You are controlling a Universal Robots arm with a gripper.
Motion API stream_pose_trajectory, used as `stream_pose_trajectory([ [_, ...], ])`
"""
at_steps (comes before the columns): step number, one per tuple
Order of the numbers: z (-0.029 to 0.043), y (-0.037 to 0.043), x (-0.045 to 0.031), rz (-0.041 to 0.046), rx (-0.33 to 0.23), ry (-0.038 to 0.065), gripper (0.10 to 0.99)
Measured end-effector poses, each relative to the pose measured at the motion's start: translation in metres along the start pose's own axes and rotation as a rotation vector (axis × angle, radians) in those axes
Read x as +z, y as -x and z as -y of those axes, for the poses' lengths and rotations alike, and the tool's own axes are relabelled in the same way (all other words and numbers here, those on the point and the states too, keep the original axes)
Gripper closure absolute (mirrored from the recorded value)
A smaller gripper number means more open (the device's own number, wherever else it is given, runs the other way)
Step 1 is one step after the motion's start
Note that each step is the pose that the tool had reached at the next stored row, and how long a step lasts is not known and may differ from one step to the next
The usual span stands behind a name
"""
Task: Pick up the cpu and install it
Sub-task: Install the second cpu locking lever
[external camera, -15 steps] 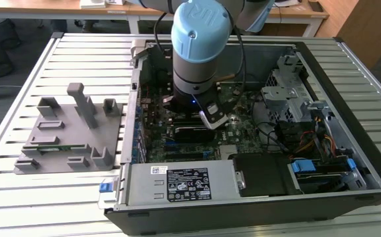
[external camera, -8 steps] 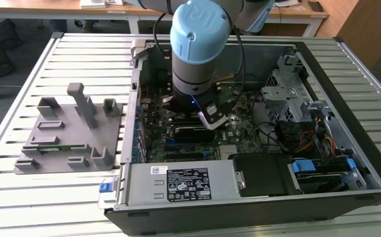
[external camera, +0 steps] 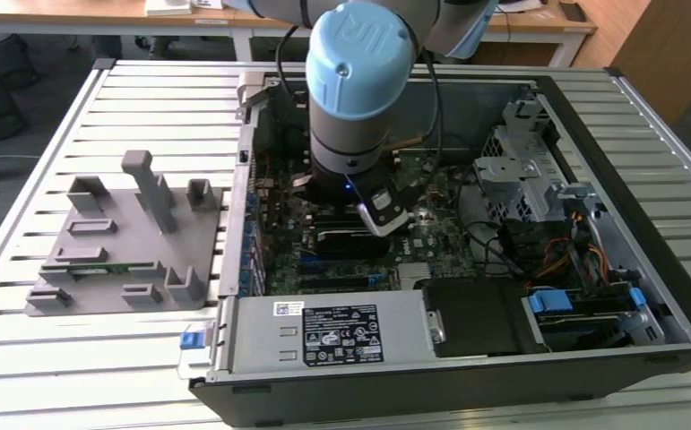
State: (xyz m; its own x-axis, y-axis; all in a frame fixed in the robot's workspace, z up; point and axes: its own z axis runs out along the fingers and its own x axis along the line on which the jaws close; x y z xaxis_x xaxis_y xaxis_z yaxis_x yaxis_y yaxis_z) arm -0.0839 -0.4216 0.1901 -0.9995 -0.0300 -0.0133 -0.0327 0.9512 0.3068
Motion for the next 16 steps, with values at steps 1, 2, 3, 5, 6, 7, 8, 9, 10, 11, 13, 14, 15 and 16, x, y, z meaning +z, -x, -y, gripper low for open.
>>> stream_pose_trajectory([
  [1,0.0000,-0.0003,0.0002,0.0001,0.000,0.002,0.980],
  [2,0.0001,-0.0006,0.0004,0.0002,0.000,0.004,0.980],
  [3,0.0001,-0.0009,0.0006,0.0002,0.000,0.006,0.980],
  [5,0.0003,-0.0011,0.0012,0.0005,0.000,0.011,0.980],
  [6,0.0004,-0.0012,0.0016,0.0006,0.000,0.014,0.980],
  [7,0.0005,-0.0013,0.0019,0.0006,0.000,0.016,0.980],
  [8,0.0006,-0.0014,0.0020,0.0007,0.000,0.018,0.980],
  [9,0.0006,-0.0014,0.0021,0.0007,0.000,0.020,0.980],
  [10,0.0006,-0.0015,0.0020,0.0006,0.000,0.021,0.980],
  [11,0.0006,-0.0015,0.0021,0.0008,0.000,0.022,0.980],
  [13,0.0002,-0.0015,0.0010,0.0009,0.000,0.022,0.980],
  [14,-0.0003,-0.0015,-0.0003,0.0010,0.000,0.022,0.980],
  [15,-0.0009,-0.0015,-0.0024,0.0009,0.000,0.022,0.980],
  [16,-0.0016,-0.0015,-0.0046,0.0007,0.000,0.022,0.980],
])
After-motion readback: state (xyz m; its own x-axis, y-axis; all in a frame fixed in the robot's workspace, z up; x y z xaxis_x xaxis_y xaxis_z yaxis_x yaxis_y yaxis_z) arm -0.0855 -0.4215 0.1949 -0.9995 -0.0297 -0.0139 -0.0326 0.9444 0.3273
